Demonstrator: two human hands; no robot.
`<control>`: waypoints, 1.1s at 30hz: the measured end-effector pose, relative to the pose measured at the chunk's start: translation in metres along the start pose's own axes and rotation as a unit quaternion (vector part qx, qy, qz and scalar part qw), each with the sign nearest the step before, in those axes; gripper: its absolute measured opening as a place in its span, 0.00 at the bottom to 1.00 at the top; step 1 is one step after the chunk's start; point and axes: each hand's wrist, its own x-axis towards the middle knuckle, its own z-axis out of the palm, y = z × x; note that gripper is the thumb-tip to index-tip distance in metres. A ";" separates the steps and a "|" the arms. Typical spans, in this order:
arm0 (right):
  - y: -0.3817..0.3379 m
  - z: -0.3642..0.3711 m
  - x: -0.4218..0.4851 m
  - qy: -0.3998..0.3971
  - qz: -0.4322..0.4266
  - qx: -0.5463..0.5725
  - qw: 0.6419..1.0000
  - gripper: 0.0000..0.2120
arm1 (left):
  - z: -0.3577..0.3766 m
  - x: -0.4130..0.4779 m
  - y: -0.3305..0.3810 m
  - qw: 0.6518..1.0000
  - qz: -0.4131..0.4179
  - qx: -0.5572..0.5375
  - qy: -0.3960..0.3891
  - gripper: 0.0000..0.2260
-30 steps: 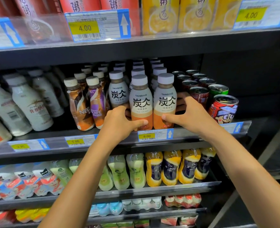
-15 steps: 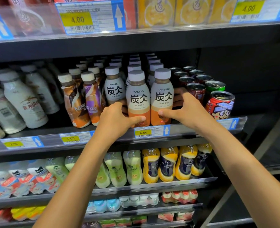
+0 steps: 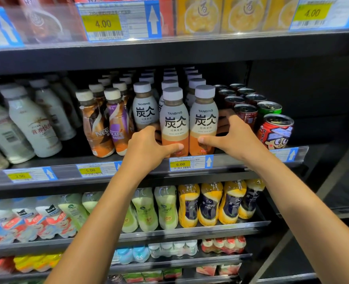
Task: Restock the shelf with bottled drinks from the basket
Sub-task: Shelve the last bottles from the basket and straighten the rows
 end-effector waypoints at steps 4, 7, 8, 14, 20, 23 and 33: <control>-0.011 -0.001 -0.009 0.017 0.008 -0.014 1.000 0.38 | -0.004 -0.003 0.002 1.000 -0.001 -0.004 -0.022 0.29; -0.023 0.006 -0.029 0.174 -0.056 -0.031 0.983 0.31 | -0.019 -0.009 0.003 0.999 0.014 -0.023 -0.020 0.28; -0.029 0.011 -0.038 0.231 -0.103 -0.030 0.967 0.24 | -0.028 -0.011 0.002 0.999 0.019 -0.034 -0.007 0.25; -0.089 0.061 -0.060 0.213 -0.191 0.011 0.958 0.07 | -0.091 -0.017 -0.037 0.989 -0.020 -0.073 0.130 0.07; -0.136 0.117 -0.034 0.052 -0.075 -0.156 0.984 0.19 | -0.117 -0.006 -0.088 0.981 -0.133 0.104 0.096 0.30; -0.143 0.142 -0.021 0.010 -0.024 -0.208 0.978 0.21 | -0.115 0.005 -0.096 0.982 -0.130 0.119 0.060 0.35; -0.145 0.170 0.001 0.004 -0.006 -0.283 0.959 0.25 | -0.115 0.022 -0.110 0.997 -0.058 0.022 0.043 0.29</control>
